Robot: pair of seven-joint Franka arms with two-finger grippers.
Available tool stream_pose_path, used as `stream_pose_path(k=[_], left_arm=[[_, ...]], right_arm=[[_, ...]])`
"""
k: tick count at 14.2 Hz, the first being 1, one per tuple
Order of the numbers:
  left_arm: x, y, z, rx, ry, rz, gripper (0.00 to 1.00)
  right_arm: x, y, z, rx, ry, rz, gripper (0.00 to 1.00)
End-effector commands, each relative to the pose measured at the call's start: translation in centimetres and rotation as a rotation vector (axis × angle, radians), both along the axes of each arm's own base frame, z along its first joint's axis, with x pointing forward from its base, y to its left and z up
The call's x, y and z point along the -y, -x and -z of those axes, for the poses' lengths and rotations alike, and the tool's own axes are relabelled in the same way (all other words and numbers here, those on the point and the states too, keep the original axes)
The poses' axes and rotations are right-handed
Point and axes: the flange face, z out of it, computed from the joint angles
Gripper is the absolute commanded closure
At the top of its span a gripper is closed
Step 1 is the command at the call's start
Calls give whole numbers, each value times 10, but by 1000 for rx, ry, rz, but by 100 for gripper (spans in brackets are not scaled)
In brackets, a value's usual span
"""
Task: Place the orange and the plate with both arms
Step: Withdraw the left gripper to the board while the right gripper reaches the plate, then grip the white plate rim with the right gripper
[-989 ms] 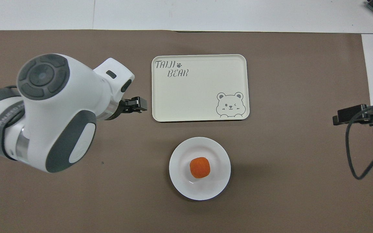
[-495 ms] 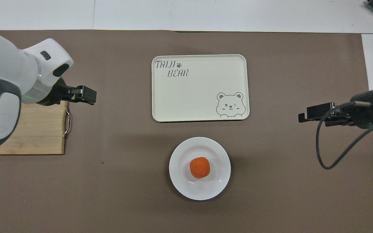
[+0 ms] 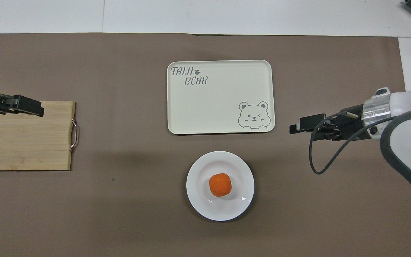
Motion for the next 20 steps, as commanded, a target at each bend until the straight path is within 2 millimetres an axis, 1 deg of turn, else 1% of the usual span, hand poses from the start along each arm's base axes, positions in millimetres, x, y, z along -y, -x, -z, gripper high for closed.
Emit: stream_pose_path(k=[1,2,3,5,6,7,8,9,10,12,14,16,17,18,19,20], left_arm=[[2,9,-15,-41,-6,-12,0],[2,12,-21,-60,-7,-29,0],[2,16,-28,-79,-11,-36,0],[4,22,-43,-105,-17,-53,0],[8,23,-46,-100,-25,-63,0],[10,26,-49,-78,-39,-71,0],[12,27,-44,-64,-42,-69,0],[11,30,-43,-59,-42,-71,0],[11,30,-43,-61,-42,-71,0],[12,30,-42,-59,-43,-66,0],[14,29,-43,-54,-45,-62,0],[8,29,-44,-50,-45,-70,0],[12,28,-45,-43,-45,-64,0],[15,28,-44,-45,-46,-62,0],[17,29,-44,-48,-44,-59,0],[16,29,-44,-46,-44,-59,0]], right_arm=[[-24,14,32,-13,-90,10,0],[-30,21,50,6,-118,4,0],[-43,30,64,20,-115,-24,0],[-49,49,87,-9,-127,-40,0],[-56,59,100,-16,-144,-59,0],[-57,68,113,-17,-158,-75,0],[-55,79,130,-24,-175,-76,0],[-55,88,146,-24,-194,-70,0],[-63,99,157,-16,-200,-80,0],[-71,111,170,-18,-190,-75,0],[-78,117,179,-24,-222,-54,0],[-84,120,196,-19,-243,-31,0],[-85,119,199,-23,-252,-8,0],[-84,117,199,-18,-249,-1,13],[-84,116,198,-15,-248,0,31],[-84,116,199,-14,-248,-2,53]])
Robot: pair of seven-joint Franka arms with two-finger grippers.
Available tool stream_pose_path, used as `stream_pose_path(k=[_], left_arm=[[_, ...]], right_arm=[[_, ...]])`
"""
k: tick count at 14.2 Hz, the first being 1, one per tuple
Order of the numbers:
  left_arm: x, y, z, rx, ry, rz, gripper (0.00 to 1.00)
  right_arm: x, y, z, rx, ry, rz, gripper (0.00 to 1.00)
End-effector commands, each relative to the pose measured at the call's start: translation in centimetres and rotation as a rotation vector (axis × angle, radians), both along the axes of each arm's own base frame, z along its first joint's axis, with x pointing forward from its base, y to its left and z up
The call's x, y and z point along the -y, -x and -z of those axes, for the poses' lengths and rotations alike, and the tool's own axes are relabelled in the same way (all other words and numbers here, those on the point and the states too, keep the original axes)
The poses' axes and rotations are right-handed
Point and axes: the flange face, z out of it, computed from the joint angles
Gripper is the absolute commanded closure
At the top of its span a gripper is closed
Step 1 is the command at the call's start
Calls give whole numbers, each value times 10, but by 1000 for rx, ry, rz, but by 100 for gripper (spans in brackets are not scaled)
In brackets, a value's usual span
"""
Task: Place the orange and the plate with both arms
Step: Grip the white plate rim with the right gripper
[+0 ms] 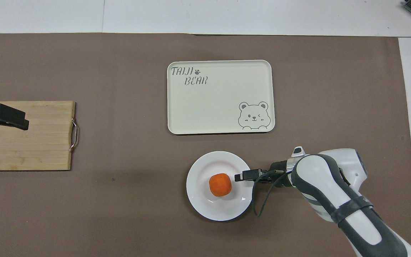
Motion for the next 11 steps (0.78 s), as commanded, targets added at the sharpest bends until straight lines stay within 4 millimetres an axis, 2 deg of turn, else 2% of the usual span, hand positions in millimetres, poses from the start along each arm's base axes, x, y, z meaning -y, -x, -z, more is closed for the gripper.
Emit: stream_pose_path(k=[1,2,6,11], left_arm=[[2,6,-1,20,-20,-6,0],[2,5,-1,23,-18,-6,0],[2,5,0,17,-20,-5,0],[2,4,-2,10,-21,-3,0]], right_arm=[[0,-2,2,26,-14,16,81],[0,-3,1,27,-15,15,100],[2,-5,0,45,-20,7,100],[4,-18,-4,87,-40,-13,100]])
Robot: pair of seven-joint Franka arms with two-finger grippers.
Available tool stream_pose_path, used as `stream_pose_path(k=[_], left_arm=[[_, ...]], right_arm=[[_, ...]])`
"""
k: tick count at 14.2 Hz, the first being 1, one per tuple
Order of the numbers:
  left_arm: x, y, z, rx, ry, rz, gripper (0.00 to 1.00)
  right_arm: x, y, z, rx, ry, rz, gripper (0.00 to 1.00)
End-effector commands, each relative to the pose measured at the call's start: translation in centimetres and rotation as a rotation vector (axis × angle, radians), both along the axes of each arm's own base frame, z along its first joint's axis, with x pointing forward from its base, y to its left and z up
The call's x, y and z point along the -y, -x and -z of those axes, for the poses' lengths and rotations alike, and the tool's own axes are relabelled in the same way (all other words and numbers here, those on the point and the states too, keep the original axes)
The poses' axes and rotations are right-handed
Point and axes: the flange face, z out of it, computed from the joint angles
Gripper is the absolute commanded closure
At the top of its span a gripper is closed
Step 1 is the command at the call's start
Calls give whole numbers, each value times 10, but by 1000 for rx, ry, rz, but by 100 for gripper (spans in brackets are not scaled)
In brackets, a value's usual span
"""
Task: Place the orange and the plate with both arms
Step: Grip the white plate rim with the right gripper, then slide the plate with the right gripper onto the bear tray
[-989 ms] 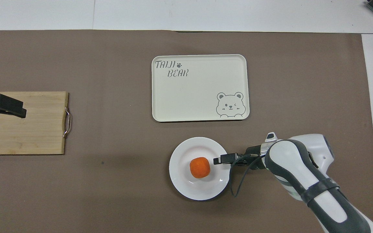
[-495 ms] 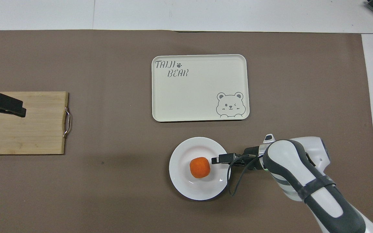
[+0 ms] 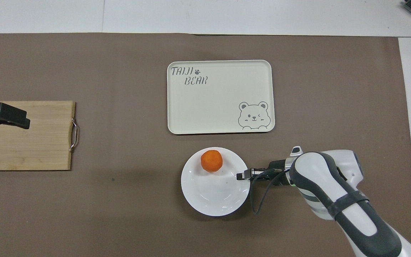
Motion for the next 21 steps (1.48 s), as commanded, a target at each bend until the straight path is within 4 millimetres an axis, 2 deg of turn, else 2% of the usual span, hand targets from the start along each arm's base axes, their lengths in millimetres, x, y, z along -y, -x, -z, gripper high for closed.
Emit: stream_pose_path(k=[1,4,7,10,14,18,21], left_arm=[[1,7,-2,3,-18,-5,0],[0,5,-2,6,-18,-7,0],[2,7,-2,3,-17,-5,0],[1,6,-2,-4,-19,-6,0],[-1,7,-12,-57,-18,-17,0],[-1,6,-14,-35,-16,-20,0],[-1,5,-14,-28,-17,-21,0]], right_arm=[[8,-17,0,77,-35,-9,100],[16,-33,-10,160,-123,3,100],[16,-51,-24,207,-168,18,100],[16,-87,-38,235,-196,56,100],[9,-147,-63,209,-184,123,100],[12,-202,-52,223,-172,150,100],[12,-216,-31,219,-151,140,100]])
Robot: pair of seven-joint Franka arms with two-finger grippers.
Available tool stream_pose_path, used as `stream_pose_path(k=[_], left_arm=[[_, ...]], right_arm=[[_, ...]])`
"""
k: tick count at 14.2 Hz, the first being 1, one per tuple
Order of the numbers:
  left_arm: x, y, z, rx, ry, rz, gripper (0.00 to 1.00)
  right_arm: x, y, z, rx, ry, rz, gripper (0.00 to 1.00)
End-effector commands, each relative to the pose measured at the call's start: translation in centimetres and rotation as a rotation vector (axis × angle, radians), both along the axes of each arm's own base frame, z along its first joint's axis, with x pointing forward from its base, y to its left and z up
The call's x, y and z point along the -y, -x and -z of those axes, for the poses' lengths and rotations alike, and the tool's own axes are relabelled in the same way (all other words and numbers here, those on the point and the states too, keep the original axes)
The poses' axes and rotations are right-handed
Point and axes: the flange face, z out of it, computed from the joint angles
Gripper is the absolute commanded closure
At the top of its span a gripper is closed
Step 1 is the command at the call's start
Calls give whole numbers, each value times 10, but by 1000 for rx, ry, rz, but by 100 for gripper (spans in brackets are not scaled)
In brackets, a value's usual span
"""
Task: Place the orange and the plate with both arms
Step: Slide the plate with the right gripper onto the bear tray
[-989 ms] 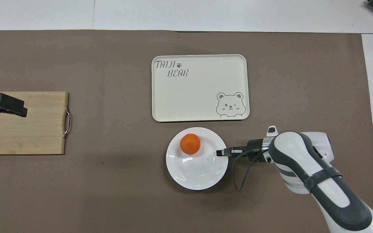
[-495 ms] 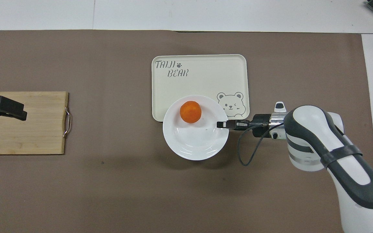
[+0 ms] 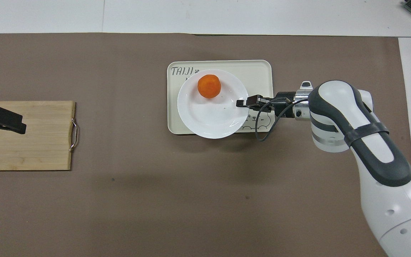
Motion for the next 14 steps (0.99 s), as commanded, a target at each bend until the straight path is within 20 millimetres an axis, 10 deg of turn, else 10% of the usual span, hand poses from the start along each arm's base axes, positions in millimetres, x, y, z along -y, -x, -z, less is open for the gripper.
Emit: stream_pose_path(k=[1,11,12,13,14], left_arm=[[-1,-2,-4,7,-15,-14,0],[2,-1,1,33,-14,-3,0],[2,-1,1,33,-14,-3,0],[2,-1,1,32,-15,-3,0],[1,-1,1,33,-15,-3,0]], right_arm=[[2,-17,16,-11,19,-16,100],[22,-16,34,30,115,-58,99],[23,-16,35,27,121,-58,38],[23,-17,34,19,122,-49,0],[25,-19,30,18,127,-37,0]])
